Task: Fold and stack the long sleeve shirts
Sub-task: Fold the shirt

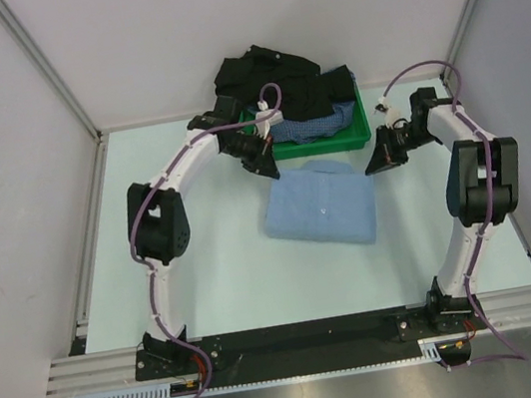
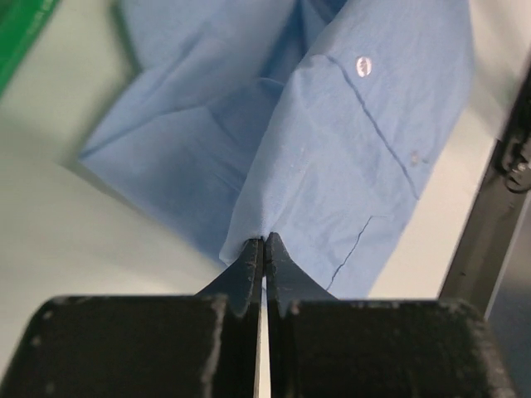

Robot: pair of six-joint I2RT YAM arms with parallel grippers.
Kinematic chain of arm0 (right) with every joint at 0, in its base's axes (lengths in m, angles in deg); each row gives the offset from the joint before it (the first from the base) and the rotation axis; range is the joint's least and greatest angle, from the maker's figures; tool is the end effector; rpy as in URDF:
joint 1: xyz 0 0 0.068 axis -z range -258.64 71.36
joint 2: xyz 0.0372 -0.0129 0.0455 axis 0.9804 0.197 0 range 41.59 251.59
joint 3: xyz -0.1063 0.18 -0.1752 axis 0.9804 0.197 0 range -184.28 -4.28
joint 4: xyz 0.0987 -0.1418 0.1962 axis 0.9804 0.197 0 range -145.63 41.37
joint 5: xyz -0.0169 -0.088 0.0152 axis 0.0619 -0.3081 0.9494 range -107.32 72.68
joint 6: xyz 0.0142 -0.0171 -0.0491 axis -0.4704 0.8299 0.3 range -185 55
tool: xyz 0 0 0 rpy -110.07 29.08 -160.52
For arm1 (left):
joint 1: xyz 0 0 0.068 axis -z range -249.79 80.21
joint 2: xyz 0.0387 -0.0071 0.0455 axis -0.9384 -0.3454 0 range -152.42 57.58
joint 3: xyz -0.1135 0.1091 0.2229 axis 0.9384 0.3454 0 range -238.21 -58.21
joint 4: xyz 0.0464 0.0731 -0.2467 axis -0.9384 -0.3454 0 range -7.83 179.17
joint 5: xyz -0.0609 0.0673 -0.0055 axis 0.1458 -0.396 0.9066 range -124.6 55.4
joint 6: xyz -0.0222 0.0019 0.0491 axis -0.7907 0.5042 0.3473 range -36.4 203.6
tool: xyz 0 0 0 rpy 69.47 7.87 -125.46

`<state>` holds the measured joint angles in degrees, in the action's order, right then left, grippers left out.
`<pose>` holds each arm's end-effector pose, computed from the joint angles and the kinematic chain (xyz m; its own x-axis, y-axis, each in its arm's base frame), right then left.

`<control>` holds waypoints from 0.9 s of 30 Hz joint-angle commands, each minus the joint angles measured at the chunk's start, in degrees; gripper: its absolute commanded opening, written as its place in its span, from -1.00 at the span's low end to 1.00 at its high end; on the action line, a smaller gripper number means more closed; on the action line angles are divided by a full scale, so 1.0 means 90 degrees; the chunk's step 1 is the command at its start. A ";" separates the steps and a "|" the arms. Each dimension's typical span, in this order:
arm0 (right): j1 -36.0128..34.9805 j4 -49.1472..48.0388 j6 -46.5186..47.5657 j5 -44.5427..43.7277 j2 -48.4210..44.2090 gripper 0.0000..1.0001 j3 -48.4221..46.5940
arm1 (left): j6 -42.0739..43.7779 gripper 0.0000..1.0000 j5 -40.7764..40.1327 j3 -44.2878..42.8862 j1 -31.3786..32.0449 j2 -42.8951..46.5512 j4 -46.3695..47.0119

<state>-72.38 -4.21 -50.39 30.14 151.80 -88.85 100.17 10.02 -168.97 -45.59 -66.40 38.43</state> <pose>0.3806 -0.0153 0.2137 -0.9146 -0.0712 -0.3980 -0.3318 0.6946 0.6383 0.4124 -0.2128 0.2456 -0.6219 0.5021 -0.6009 0.7831 0.3960 -0.4795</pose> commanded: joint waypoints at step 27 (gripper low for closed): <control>-0.0080 -0.2675 -0.1067 -0.1249 0.1807 -1.00 -0.1004 | -0.0748 -0.60 -0.1599 -0.1395 -0.0219 -0.1820 0.1410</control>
<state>-72.34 -23.09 -59.52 23.52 167.34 -96.87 94.38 -1.70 -181.40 -46.22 -83.69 50.45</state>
